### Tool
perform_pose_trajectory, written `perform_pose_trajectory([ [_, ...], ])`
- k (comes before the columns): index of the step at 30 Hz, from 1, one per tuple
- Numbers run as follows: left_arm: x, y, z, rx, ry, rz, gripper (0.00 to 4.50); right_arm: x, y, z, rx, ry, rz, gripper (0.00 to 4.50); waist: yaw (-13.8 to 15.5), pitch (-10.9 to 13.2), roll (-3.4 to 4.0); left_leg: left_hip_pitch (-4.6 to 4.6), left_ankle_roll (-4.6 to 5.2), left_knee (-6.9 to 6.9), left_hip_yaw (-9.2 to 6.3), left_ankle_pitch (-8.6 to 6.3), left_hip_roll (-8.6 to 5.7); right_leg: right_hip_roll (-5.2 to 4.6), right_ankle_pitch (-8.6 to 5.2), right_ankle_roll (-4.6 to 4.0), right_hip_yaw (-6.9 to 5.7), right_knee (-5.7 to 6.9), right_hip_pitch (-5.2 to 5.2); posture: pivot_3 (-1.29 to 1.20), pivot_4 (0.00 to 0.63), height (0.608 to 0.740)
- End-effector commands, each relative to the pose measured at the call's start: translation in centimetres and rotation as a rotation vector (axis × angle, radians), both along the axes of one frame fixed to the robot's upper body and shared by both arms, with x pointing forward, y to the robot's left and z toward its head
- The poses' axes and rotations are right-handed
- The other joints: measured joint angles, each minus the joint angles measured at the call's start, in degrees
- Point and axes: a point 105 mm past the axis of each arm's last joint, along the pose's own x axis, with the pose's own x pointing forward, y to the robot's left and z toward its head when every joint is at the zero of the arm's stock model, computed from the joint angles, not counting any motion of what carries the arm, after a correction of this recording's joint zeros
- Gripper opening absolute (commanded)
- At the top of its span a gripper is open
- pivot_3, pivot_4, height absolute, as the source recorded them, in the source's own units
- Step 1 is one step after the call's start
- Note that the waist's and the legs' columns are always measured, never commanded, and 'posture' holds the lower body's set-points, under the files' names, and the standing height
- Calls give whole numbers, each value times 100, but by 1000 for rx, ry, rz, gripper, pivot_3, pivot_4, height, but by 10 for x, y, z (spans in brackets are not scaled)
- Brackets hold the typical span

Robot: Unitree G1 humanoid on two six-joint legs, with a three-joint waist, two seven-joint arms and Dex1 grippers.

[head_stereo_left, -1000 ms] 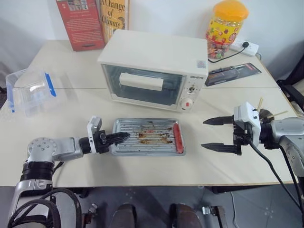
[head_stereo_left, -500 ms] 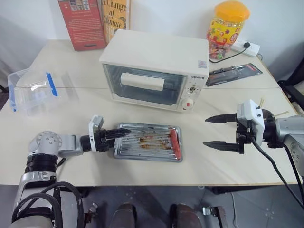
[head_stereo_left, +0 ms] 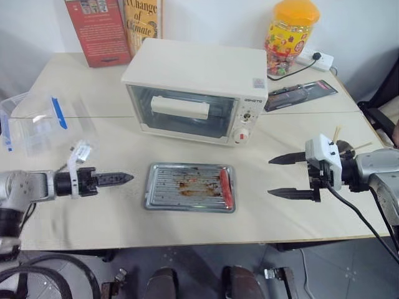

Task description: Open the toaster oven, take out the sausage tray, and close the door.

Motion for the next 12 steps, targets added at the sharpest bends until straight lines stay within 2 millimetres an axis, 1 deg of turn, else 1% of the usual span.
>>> perform_pose_trajectory([
  [1, -10, 2, 18, 202, -366, -142, 4427, 5, -4, -2, -69, -47, 26, 4500, 5, 0, 0, -1, 0, 1, 0, 0, 0, 0, 0, 0, -1, 0, 0, 0, 150, 740],
  [3, -18, 9, 3, 306, -397, -190, 4427, 7, -7, -11, -101, -44, 24, 4500, 8, 0, 0, -2, 1, 3, 0, -1, 0, -1, 0, 0, -1, 1, -1, 0, 150, 740],
  [6, -32, 18, -8, 339, -380, -262, 4427, 9, -12, -24, -119, -32, 1, 4500, 4, 1, 1, -2, 2, 2, 2, -2, 0, -1, 0, 0, -1, 1, -2, 0, 150, 740],
  [9, -35, 23, -6, 246, -371, -255, 4427, 7, -13, -31, -95, -24, -25, 4500, 20, 1, 0, -2, 3, 3, 1, -2, 0, -1, 0, 0, -3, 4, -3, 0, 150, 740],
  [10, -35, 22, -3, 221, -396, -253, 4427, 5, -14, -35, -92, -16, -31, 4500, 17, 1, 1, -3, 4, 4, 1, -2, 0, -1, 0, 0, -3, 6, -2, 0, 150, 740],
  [12, -40, 19, 0, 166, -392, -263, 4427, -1, -17, -43, -94, -8, -52, 4500, 20, 1, 1, -3, 6, 6, 1, -4, 1, -2, 1, 2, -3, 9, -2, 0, 150, 740],
])
